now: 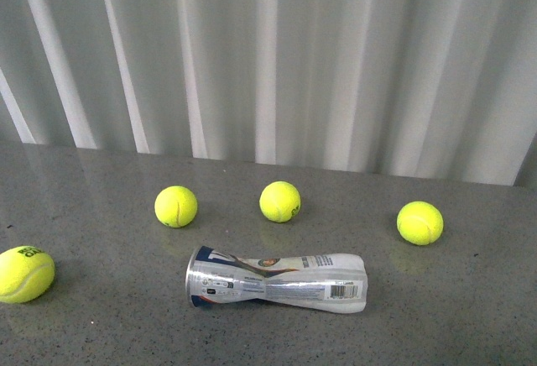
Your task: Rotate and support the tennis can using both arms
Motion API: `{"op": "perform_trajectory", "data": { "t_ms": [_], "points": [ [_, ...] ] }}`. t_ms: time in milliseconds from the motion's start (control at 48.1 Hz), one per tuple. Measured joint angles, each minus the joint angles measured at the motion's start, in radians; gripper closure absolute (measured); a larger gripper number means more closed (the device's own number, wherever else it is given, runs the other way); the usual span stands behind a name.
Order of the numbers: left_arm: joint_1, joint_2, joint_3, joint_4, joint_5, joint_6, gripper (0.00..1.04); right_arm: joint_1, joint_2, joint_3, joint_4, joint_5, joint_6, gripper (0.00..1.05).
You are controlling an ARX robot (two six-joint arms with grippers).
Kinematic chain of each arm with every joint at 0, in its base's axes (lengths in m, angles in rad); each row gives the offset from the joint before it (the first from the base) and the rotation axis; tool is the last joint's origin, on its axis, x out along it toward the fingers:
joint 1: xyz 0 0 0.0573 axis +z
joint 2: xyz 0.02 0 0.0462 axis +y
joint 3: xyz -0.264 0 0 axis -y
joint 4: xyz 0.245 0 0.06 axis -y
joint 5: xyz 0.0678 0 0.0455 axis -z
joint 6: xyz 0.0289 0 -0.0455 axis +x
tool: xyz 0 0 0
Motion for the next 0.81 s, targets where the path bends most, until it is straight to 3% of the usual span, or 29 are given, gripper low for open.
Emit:
{"op": "perform_trajectory", "data": {
  "t_ms": [810],
  "points": [
    [0.000, 0.000, 0.000, 0.000, 0.000, 0.000, 0.07, 0.000, -0.270, 0.001, -0.274, 0.000, 0.000, 1.01]
  ]
}}
